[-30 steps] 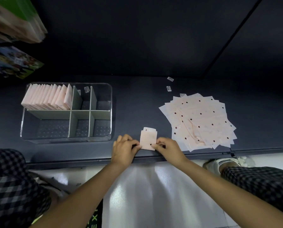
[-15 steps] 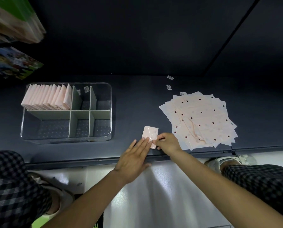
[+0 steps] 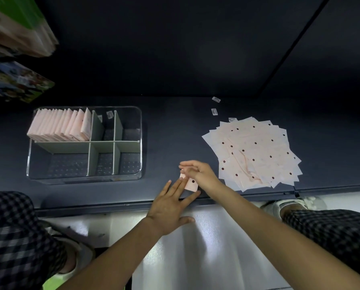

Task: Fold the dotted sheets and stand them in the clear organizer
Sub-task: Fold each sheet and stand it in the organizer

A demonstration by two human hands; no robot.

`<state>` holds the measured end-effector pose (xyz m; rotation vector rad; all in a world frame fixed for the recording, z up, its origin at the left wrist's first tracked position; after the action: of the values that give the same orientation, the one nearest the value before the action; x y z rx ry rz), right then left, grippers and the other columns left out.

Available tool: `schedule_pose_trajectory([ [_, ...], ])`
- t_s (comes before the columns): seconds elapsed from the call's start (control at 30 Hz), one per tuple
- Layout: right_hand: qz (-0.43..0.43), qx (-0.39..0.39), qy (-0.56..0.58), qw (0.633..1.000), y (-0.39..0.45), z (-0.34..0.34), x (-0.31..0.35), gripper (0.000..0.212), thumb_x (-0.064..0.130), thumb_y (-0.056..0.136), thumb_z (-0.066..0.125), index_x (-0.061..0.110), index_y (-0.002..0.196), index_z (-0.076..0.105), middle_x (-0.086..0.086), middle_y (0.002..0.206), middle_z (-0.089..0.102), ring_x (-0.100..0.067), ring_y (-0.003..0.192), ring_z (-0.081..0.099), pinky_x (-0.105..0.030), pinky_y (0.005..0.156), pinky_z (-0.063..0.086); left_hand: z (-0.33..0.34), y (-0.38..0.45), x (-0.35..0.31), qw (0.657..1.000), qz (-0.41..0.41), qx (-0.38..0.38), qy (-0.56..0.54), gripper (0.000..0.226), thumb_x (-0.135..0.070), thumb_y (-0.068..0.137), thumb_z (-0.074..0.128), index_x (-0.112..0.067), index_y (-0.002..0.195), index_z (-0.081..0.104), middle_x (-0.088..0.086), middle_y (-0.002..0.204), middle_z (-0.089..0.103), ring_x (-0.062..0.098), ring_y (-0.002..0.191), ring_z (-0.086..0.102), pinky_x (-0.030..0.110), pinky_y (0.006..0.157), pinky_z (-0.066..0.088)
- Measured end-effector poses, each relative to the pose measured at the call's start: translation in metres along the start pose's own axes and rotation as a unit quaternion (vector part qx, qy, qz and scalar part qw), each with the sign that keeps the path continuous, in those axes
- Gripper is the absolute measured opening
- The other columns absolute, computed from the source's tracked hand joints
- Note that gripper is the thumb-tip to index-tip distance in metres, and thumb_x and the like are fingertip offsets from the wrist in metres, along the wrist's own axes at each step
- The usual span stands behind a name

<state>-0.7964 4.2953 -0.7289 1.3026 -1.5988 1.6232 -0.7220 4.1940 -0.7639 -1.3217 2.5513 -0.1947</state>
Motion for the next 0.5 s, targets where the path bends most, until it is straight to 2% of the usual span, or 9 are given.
schedule_pose_trajectory([
  [0.1,0.008,-0.035,0.067,0.997,0.011,-0.006,-0.001,0.027,0.0,0.094,0.048,-0.002,0.12,0.056,-0.021,0.116,0.064,-0.021,0.1,0.062,-0.027,0.094,0.048,0.0,0.0,0.001,1.0,0.006,-0.007,-0.012,0.074,-0.07,0.088,0.027,-0.043,0.146,-0.012,0.008,0.156,-0.023,0.02,0.145,-0.019,0.038,0.114,-0.018],
  [0.2,-0.004,-0.06,0.08,0.995,0.015,-0.007,-0.002,0.023,-0.001,0.092,0.05,-0.001,0.114,0.059,-0.022,0.112,0.065,-0.021,0.098,0.063,-0.025,0.092,0.049,-0.002,-0.002,0.007,0.999,0.006,-0.023,-0.042,0.079,-0.069,0.089,0.028,-0.036,0.146,-0.016,0.002,0.157,-0.019,0.014,0.146,-0.013,0.033,0.116,-0.015],
  [0.3,-0.078,-0.137,-0.083,0.984,0.005,-0.016,-0.002,0.014,0.006,0.09,0.058,0.008,0.102,0.064,-0.006,0.103,0.068,-0.018,0.095,0.064,-0.027,0.089,0.05,-0.005,-0.001,0.015,0.997,-0.003,-0.039,-0.073,0.084,-0.067,0.09,0.032,-0.021,0.152,0.0,-0.004,0.159,-0.009,0.008,0.146,-0.005,0.028,0.118,-0.01],
  [0.4,-0.191,-0.109,-0.288,0.932,-0.019,-0.013,-0.014,0.007,0.013,0.087,0.064,0.01,0.093,0.063,0.001,0.096,0.063,-0.016,0.089,0.06,-0.029,0.078,0.049,-0.012,0.002,0.019,0.99,-0.009,-0.062,-0.123,0.075,-0.061,0.09,0.043,-0.02,0.148,0.021,-0.007,0.159,0.007,0.007,0.145,0.009,0.021,0.114,-0.008],
  [0.5,-0.252,-0.086,-0.408,0.873,-0.037,-0.01,-0.03,0.015,0.016,0.082,0.07,0.008,0.093,0.062,0.0,0.102,0.064,-0.018,0.095,0.059,-0.03,0.076,0.049,-0.019,0.004,0.023,0.985,-0.014,-0.076,-0.157,0.062,-0.055,0.09,0.05,-0.02,0.139,0.037,-0.009,0.157,0.018,0.006,0.142,0.019,0.017,0.113,-0.002],
])
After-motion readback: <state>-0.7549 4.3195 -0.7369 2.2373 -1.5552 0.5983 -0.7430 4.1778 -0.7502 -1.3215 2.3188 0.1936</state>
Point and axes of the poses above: each hand's wrist, its own y-axis towards the middle knuckle, its own z-axis out of the palm, x = y × z, the point moved 5 cm from there along y, towards the middle knuckle
